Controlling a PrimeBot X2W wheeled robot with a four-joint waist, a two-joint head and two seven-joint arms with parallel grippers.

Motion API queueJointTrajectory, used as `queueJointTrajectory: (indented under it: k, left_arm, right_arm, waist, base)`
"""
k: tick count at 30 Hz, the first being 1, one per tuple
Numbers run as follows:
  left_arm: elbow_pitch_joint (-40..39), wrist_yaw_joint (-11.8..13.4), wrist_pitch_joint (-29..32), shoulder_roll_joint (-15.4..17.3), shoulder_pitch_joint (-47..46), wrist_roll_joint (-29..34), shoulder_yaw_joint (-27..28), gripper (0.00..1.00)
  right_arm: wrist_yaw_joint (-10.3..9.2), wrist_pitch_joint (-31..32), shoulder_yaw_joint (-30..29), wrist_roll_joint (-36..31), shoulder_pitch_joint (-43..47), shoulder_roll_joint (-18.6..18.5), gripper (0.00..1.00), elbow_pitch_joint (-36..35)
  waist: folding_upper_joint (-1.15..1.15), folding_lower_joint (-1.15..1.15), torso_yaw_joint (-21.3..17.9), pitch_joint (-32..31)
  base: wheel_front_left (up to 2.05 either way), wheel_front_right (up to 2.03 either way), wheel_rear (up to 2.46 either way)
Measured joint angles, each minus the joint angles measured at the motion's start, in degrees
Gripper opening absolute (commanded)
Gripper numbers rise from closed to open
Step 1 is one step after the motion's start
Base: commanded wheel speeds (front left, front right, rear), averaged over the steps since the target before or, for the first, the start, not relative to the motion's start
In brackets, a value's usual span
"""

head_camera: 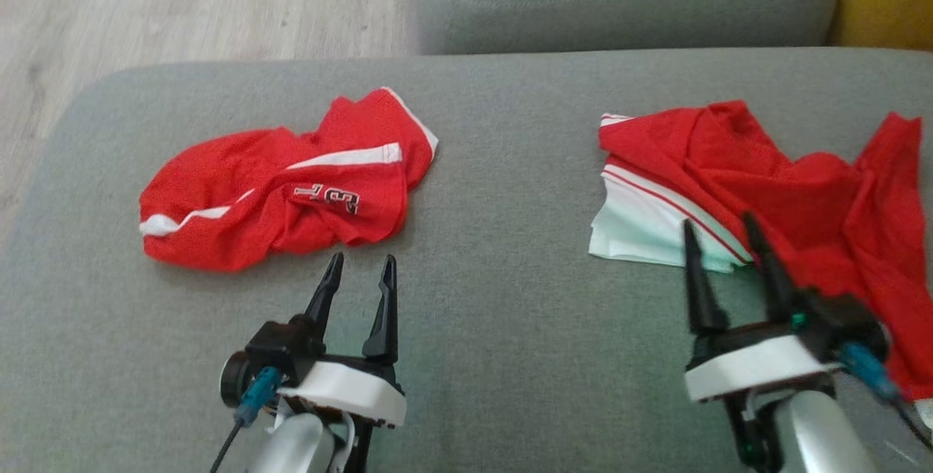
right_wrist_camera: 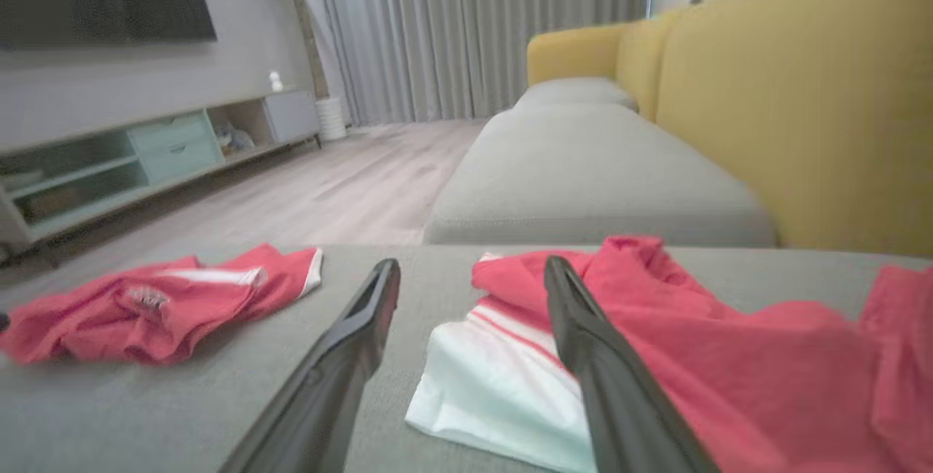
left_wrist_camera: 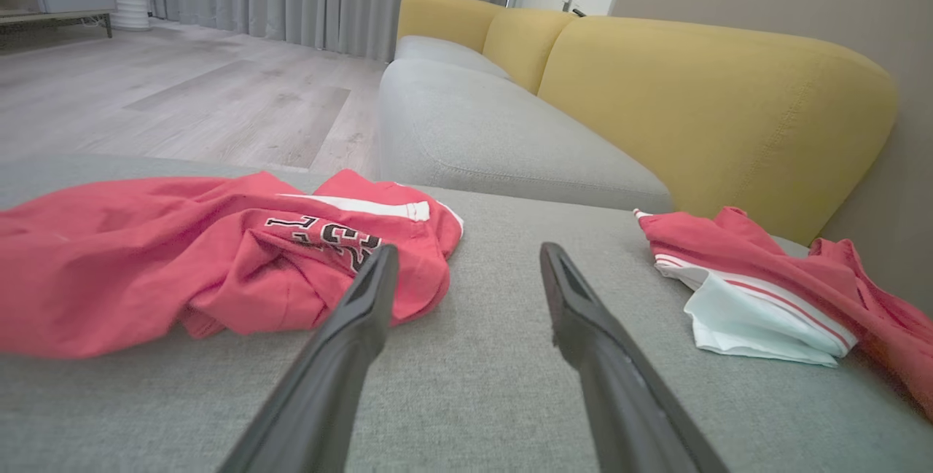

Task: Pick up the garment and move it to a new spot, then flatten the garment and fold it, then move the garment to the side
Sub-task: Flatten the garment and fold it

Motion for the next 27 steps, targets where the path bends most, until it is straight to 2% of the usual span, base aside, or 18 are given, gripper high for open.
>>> queueJointTrajectory:
  k: [10,18,26,27]
  left_arm:
    - [-0.27,0.09,0.0,-0.01,-1.19,-0.01,-1.59,1.0]
    - [-0.74,0.88,0.0,-0.05,-2.57,-1.11,-2.8,1.0]
    - [-1.4,1.14,0.0,-0.07,-2.86,-1.52,-3.58,1.0]
    - [-1.43,1.34,0.0,-0.07,-2.99,-1.79,-3.64,1.0]
  right_arm:
    - [0.0,14.37,4.58,-6.46,-6.6,-0.12,1.0,13.93]
    - [0.0,16.3,2.36,-9.72,-13.95,-0.24,1.0,23.46]
    - [0.0,18.28,0.62,-12.32,-19.67,-0.3,1.0,29.09]
    - [0.0,19.02,0.49,-12.33,-20.63,-0.31,0.37,29.92]
  waist:
    - [0.0,0.01,3.21,3.64]
    - [0.0,0.01,6.03,5.87]
    - [0.0,0.01,7.77,7.81]
    - [0.0,0.01,8.0,8.02]
  base:
    - [0.0,0.0,0.0]
    - [0.0,0.0,0.0]
    - [0.0,0.0,0.0]
    - [0.0,0.0,0.0]
